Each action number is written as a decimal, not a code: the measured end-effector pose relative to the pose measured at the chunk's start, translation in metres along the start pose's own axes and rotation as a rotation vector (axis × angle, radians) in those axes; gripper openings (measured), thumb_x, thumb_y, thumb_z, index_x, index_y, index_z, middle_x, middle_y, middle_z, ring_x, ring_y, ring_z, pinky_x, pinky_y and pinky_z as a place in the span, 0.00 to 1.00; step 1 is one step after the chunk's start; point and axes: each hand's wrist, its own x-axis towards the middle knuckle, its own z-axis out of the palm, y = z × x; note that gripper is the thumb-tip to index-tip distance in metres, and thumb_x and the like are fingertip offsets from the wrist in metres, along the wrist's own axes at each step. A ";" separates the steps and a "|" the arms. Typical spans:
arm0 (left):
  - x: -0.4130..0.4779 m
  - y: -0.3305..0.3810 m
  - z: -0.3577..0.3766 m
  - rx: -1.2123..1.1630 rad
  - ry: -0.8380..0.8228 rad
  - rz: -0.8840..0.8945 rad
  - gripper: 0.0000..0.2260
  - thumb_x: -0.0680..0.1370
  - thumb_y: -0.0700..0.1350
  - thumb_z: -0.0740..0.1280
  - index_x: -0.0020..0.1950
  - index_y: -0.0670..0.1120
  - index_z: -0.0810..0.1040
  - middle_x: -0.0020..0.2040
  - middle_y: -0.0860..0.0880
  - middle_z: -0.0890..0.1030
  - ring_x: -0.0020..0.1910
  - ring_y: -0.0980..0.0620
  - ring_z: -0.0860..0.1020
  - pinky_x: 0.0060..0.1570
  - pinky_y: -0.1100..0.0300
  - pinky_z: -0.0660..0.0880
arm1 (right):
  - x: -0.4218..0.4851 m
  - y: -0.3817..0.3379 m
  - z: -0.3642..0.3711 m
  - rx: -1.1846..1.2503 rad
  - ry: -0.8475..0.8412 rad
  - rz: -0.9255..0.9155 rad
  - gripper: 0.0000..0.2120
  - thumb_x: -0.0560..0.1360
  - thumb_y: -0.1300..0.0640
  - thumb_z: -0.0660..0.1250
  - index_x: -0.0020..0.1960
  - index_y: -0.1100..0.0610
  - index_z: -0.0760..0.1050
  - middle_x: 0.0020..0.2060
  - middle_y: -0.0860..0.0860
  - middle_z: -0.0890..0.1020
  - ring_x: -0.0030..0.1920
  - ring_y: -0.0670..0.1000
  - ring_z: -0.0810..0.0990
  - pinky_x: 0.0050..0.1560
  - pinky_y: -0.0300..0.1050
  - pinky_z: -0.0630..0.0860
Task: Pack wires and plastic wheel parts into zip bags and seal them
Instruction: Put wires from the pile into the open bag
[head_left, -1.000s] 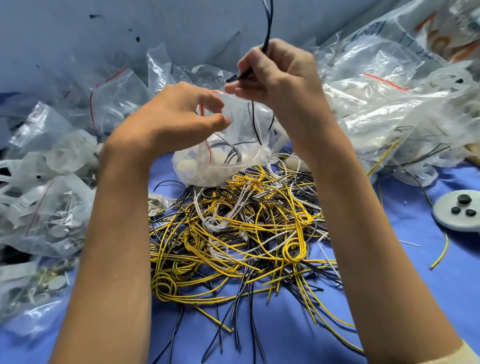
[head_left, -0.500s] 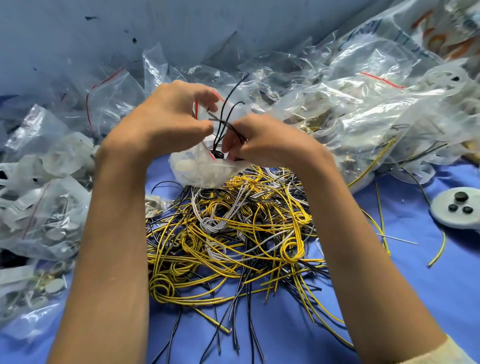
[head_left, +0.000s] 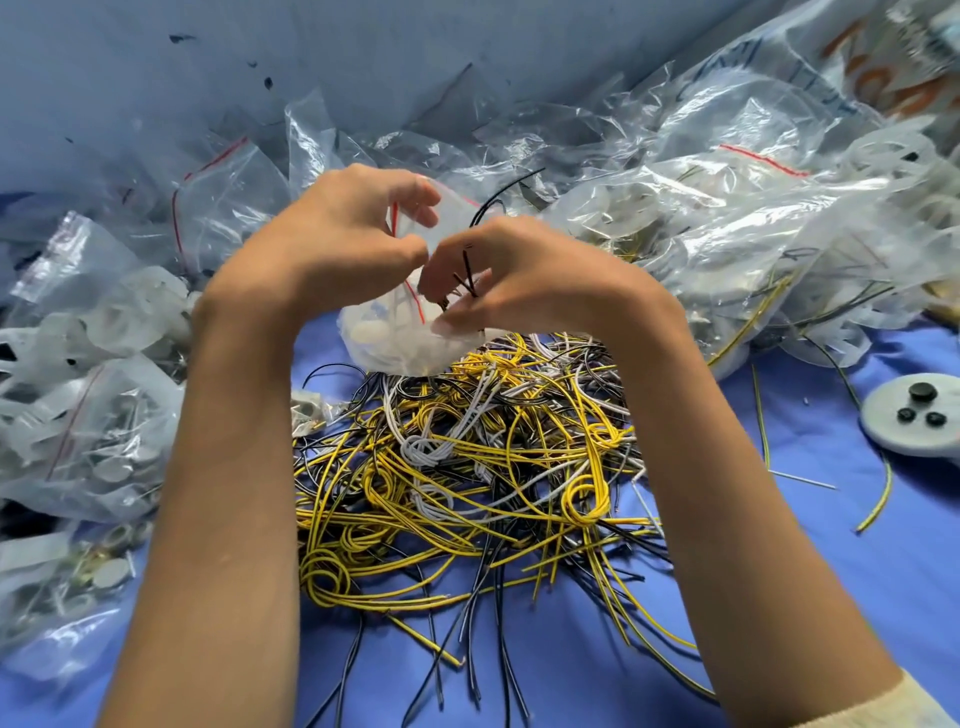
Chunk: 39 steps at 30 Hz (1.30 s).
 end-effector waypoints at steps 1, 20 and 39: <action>0.000 0.000 0.000 -0.003 0.003 -0.002 0.18 0.73 0.35 0.62 0.61 0.48 0.77 0.39 0.61 0.73 0.26 0.67 0.69 0.30 0.77 0.63 | 0.000 0.000 -0.002 0.027 0.044 -0.013 0.09 0.70 0.56 0.74 0.49 0.56 0.80 0.44 0.50 0.84 0.41 0.46 0.79 0.47 0.42 0.75; -0.001 0.004 -0.001 0.027 -0.019 0.014 0.17 0.75 0.36 0.62 0.63 0.46 0.77 0.40 0.60 0.74 0.26 0.72 0.69 0.30 0.80 0.61 | 0.000 0.039 -0.002 0.162 0.251 0.084 0.48 0.70 0.47 0.73 0.78 0.48 0.44 0.64 0.53 0.75 0.67 0.49 0.71 0.66 0.38 0.64; -0.003 0.003 -0.001 -0.003 -0.001 -0.002 0.17 0.75 0.36 0.62 0.63 0.45 0.77 0.39 0.61 0.74 0.25 0.72 0.69 0.35 0.66 0.62 | -0.022 0.038 -0.034 0.296 0.143 0.134 0.09 0.73 0.53 0.71 0.52 0.53 0.80 0.33 0.52 0.80 0.30 0.46 0.78 0.39 0.45 0.80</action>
